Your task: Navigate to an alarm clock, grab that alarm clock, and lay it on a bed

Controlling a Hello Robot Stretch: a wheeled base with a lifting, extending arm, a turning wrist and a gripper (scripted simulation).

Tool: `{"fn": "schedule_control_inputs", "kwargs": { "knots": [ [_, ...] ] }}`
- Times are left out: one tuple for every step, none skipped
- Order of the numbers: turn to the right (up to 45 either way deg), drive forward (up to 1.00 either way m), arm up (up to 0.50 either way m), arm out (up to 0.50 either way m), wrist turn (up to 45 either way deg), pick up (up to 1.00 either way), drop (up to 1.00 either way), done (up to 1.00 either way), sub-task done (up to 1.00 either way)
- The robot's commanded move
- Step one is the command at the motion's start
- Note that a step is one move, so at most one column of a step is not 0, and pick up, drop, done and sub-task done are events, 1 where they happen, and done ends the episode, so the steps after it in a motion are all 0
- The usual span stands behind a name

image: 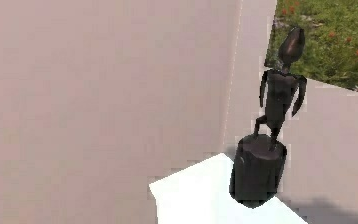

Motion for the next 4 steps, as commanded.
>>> {"fn": "schedule_control_inputs", "kwargs": {
  "knots": [
    [0.0,0.00,0.00,0.00,45.0,0.00,0.00,0.00,0.00],
    [0.0,0.00,0.00,0.00,15.0,0.00,0.00,0.00,0.00],
    [0.0,0.00,-0.28,0.00,0.0,0.00,0.00,0.00,0.00],
    [0.0,0.00,0.00,0.00,0.0,1.00,0.00,0.00,0.00]
  ]
}}
